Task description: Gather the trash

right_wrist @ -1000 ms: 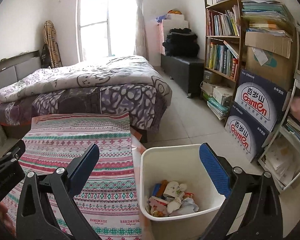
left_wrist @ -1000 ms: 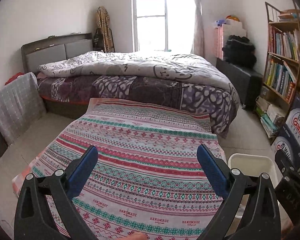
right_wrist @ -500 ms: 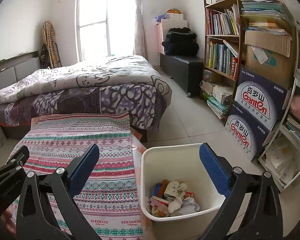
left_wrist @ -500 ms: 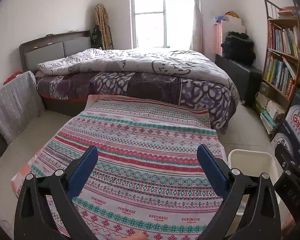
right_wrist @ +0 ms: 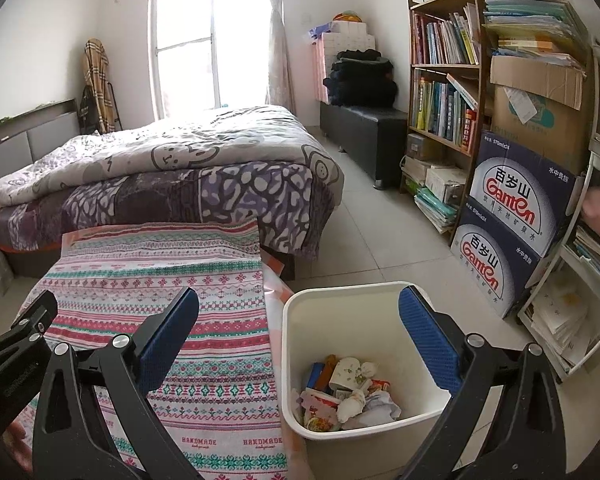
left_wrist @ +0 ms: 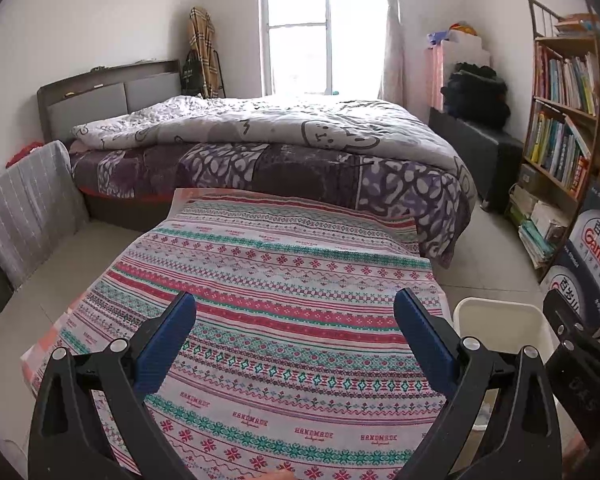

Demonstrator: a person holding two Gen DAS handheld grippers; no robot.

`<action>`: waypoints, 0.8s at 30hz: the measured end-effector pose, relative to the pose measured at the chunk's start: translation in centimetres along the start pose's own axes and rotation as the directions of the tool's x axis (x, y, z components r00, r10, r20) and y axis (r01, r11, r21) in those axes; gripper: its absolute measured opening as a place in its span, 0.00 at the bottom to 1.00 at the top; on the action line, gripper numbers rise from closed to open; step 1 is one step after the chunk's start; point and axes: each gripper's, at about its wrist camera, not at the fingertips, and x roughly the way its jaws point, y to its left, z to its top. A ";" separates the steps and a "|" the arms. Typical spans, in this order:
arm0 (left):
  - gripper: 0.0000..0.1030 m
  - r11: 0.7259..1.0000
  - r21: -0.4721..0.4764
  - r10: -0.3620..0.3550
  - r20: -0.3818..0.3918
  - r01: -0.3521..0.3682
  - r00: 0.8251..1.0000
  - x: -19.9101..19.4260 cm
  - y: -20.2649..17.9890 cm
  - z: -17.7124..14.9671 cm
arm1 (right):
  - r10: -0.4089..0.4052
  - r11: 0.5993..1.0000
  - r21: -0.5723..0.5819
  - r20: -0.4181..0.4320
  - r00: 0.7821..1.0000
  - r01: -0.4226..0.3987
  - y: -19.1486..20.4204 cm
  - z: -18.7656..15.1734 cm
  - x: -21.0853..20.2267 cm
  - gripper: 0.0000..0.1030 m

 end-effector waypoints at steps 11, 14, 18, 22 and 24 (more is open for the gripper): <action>0.93 1.000 0.010 0.002 0.004 -0.002 1.000 -0.2 -0.3 0.0 | 0.002 1.000 -0.009 -0.016 1.000 -0.002 0.0 -0.2 0.3 0.93; 0.93 1.000 0.011 0.007 0.003 -0.007 1.000 -0.2 -0.4 -0.1 | 0.002 1.000 -0.009 -0.021 1.000 -0.002 0.1 -0.1 0.4 0.93; 0.93 1.000 0.013 0.011 0.000 -0.011 1.000 0.0 -0.4 -0.1 | 0.002 1.000 -0.011 -0.030 1.000 -0.002 0.0 -0.2 0.5 0.93; 0.93 1.000 0.012 0.008 0.000 -0.008 1.000 0.0 -0.3 -0.1 | 0.002 1.000 -0.012 -0.038 0.999 -0.002 0.1 -0.2 0.6 0.93; 0.93 1.000 0.007 0.002 -0.003 -0.001 1.000 0.1 -0.2 -0.2 | 0.001 1.000 -0.012 -0.037 0.999 -0.002 0.1 -0.2 0.6 0.93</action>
